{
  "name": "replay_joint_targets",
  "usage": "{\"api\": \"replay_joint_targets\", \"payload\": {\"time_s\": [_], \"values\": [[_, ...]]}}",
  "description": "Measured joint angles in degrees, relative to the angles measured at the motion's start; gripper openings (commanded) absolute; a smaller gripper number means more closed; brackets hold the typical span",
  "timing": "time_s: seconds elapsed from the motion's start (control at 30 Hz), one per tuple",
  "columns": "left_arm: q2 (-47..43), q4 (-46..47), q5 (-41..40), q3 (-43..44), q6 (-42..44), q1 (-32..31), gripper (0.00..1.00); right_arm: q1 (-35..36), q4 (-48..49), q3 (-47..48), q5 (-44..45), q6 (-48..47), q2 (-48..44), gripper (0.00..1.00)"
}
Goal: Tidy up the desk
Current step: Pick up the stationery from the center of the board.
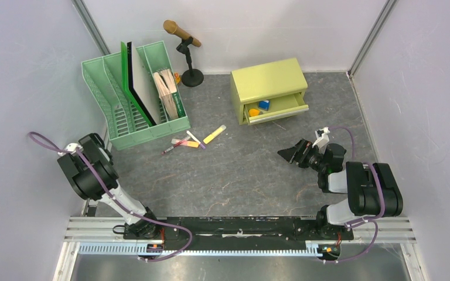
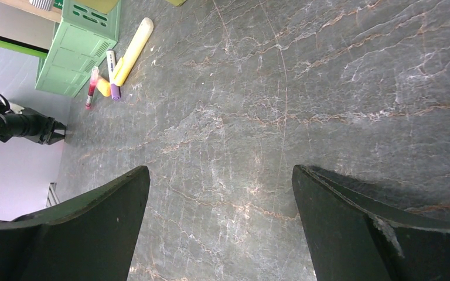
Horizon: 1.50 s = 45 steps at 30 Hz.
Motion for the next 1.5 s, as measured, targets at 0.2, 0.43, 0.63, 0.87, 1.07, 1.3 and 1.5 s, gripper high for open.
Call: {"api": "replay_joint_targets", "payload": {"time_s": [0.2,0.43,0.63,0.87,1.07,1.3,1.5], "values": [[-2.82,3.28,2.71,-2.89,2.56,0.74,0.02,-0.15,0.13,-0.09,-0.09,0.04,0.0,0.99],[-6.88,-0.24,0.83,-2.75,3.15,-0.85,0.02,-0.26,0.31,-0.15,-0.44,0.22,0.09,0.99],[-10.45,-2.93,-3.39,-2.73,4.81,-7.15,0.02,-0.61,1.36,-0.5,-0.96,0.63,0.48,0.99],[-15.56,-4.24,-8.68,-2.45,8.85,-14.86,0.02,-1.11,2.67,-1.25,-1.79,1.46,0.76,0.99],[-22.56,-6.95,-10.25,-2.51,9.16,-17.4,0.02,-1.42,3.63,-1.7,-2.38,1.95,1.03,0.99],[-32.2,-11.02,-11.06,-7.02,8.96,-20.17,0.02,-1.99,5.11,-2.08,-3.41,2.62,1.86,0.99],[-39.41,-19.37,-5.81,-7.41,7.67,-22.43,0.02,-2.16,5.73,-2.49,-3.87,3.06,1.97,0.99]]}}
